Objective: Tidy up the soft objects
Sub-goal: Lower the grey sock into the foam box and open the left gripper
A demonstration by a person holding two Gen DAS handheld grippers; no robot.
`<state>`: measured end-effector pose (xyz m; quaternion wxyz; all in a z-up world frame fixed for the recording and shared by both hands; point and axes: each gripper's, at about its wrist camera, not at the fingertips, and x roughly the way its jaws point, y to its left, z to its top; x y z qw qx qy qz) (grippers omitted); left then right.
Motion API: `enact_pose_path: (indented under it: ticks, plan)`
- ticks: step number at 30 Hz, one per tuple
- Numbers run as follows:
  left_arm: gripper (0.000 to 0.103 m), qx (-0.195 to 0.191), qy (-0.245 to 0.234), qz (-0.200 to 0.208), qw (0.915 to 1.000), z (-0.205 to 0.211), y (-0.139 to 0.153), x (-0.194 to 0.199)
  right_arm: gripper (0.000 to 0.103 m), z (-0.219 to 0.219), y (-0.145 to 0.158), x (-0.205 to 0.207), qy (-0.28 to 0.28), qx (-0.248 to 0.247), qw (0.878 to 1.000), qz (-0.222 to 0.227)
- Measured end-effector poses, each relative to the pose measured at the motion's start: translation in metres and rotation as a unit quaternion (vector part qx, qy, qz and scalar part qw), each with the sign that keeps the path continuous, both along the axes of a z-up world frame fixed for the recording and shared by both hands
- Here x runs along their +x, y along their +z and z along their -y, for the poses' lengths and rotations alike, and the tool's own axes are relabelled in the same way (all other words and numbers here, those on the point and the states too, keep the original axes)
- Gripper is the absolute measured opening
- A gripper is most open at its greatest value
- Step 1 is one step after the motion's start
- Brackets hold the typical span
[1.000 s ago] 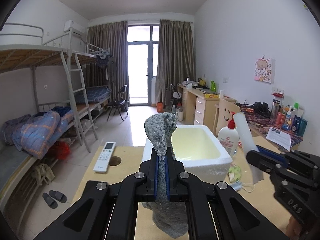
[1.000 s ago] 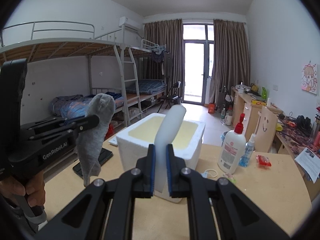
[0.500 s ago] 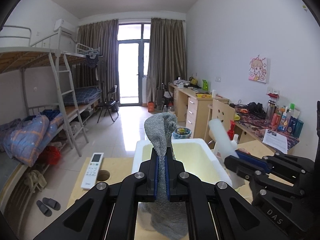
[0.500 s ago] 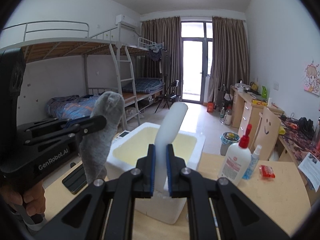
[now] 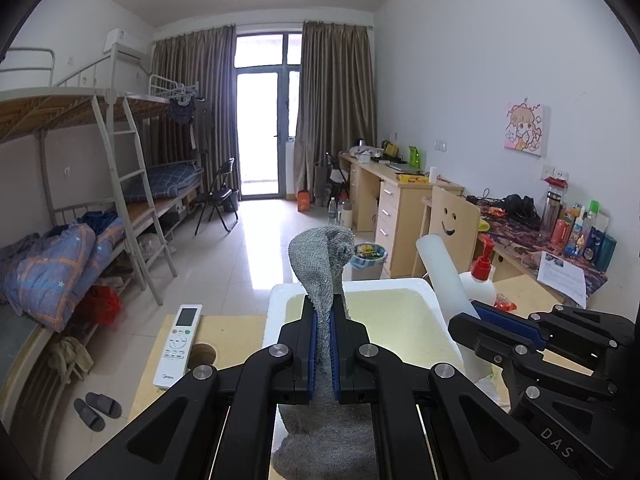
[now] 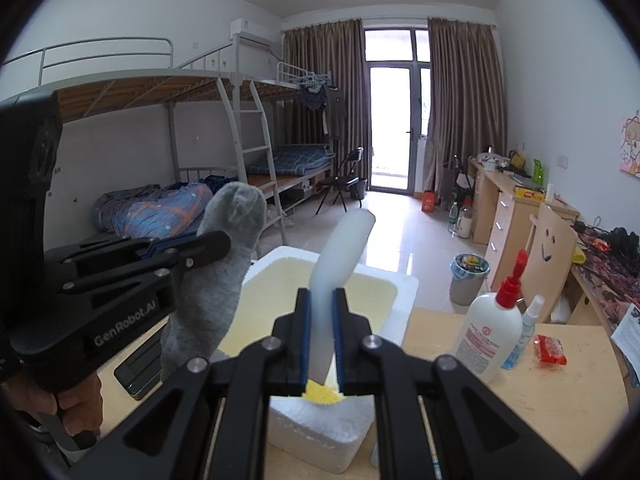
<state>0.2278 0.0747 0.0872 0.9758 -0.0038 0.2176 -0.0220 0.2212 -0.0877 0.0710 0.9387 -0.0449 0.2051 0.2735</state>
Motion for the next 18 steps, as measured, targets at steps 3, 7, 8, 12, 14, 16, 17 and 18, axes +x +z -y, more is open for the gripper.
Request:
enact_pose_path:
  ticks: [3, 7, 8, 12, 14, 16, 17, 18]
  plan:
    - [0.006, -0.003, -0.004, -0.002, 1.0000, 0.003, -0.001, 0.001, 0.013, 0.003, 0.001, 0.001, 0.000, 0.002, 1.000, 0.002]
    - [0.006, -0.014, -0.026, -0.010, 0.9995, 0.007, -0.001, 0.007, 0.013, 0.005, 0.004, 0.000, -0.002, 0.004, 1.000, 0.000]
    - [0.006, -0.016, -0.031, -0.012, 0.9993, 0.008, -0.001, 0.008, 0.013, 0.006, 0.004, 0.000, -0.003, 0.004, 1.000, 0.000]
    - [0.006, -0.020, -0.054, -0.015, 0.9982, 0.019, 0.002, 0.013, 0.013, 0.014, 0.008, -0.004, -0.013, 0.005, 1.000, 0.005]
    - [0.006, -0.021, -0.060, -0.016, 0.9979, 0.023, 0.003, 0.015, 0.013, 0.019, 0.009, -0.007, -0.019, 0.007, 1.000, 0.008]
    - [0.006, -0.020, -0.065, -0.012, 0.9976, 0.027, 0.005, 0.018, 0.013, 0.023, 0.010, -0.009, -0.024, 0.008, 1.000, 0.009]
    - [0.006, -0.021, -0.068, -0.011, 0.9974, 0.028, 0.005, 0.019, 0.013, 0.025, 0.011, -0.011, -0.025, 0.009, 1.000, 0.010]
    - [0.006, -0.020, -0.073, -0.014, 0.9971, 0.031, 0.004, 0.022, 0.013, 0.027, 0.011, -0.012, -0.026, 0.009, 1.000, 0.010]
